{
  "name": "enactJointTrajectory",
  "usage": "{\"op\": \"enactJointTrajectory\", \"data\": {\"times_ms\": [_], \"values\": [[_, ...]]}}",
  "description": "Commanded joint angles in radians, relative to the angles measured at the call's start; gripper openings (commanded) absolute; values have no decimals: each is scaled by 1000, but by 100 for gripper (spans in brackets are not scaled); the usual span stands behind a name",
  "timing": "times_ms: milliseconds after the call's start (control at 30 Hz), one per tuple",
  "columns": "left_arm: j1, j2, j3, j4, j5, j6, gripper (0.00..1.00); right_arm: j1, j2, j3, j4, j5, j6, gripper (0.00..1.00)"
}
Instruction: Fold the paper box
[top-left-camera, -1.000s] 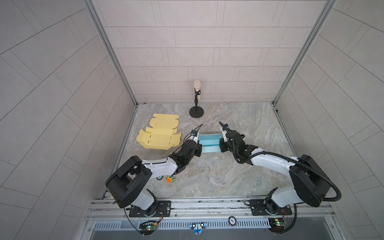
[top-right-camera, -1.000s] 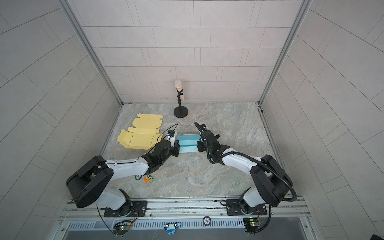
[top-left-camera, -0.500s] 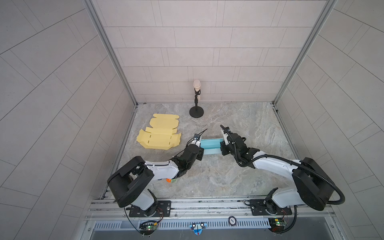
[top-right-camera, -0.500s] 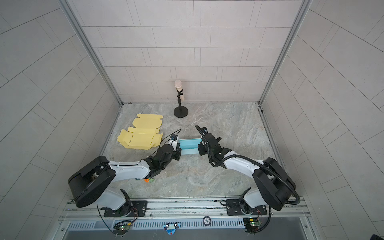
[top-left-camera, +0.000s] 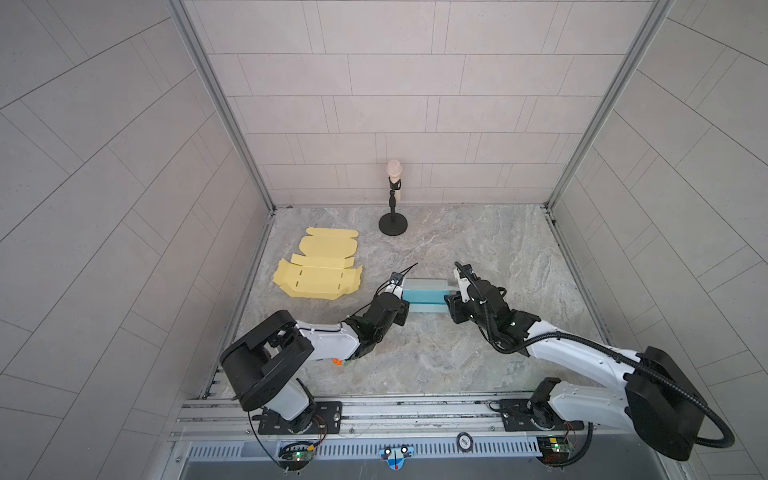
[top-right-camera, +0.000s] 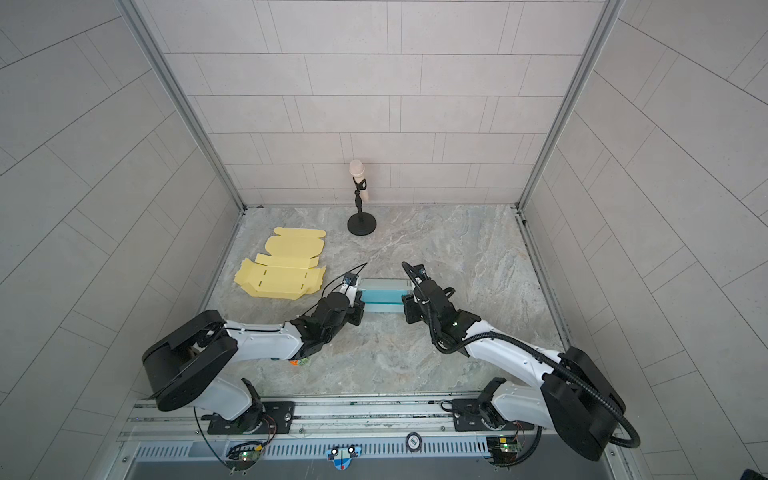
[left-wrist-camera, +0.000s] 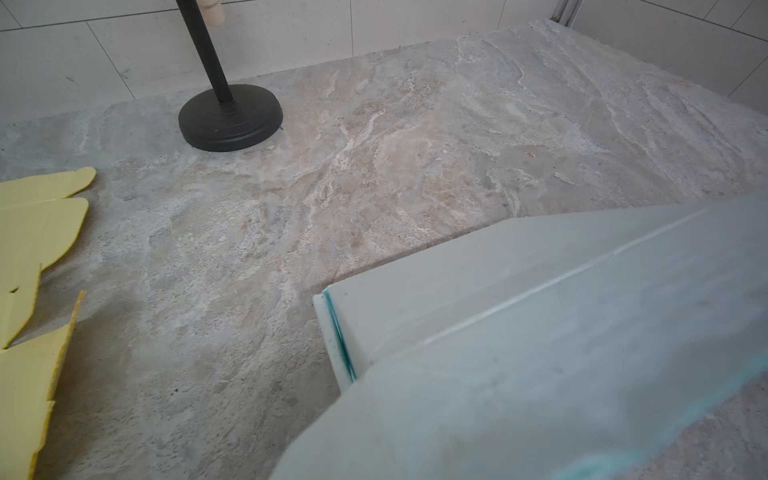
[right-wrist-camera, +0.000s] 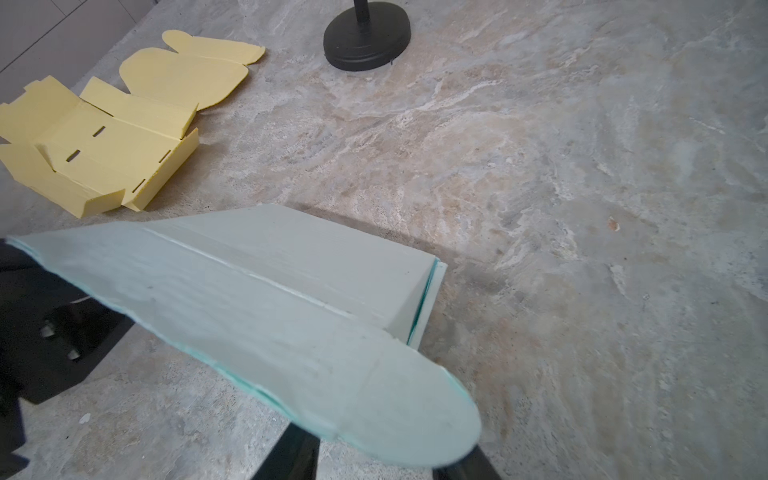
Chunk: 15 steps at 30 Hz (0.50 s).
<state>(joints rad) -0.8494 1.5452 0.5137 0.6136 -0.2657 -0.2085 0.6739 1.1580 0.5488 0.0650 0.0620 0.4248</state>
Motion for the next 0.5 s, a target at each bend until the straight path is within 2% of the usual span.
{"op": "enactJointTrajectory", "data": {"times_ms": [0, 267, 467], "values": [[-5, 30, -23, -57, 27, 4, 0, 31, -76, -5, -63, 53, 27, 46], [-10, 20, -26, -58, 23, 7, 0, 53, -231, 65, -188, 88, 31, 51], [-19, 22, -17, -67, 20, 9, 0, 53, -138, 211, -247, 102, 37, 53]]}}
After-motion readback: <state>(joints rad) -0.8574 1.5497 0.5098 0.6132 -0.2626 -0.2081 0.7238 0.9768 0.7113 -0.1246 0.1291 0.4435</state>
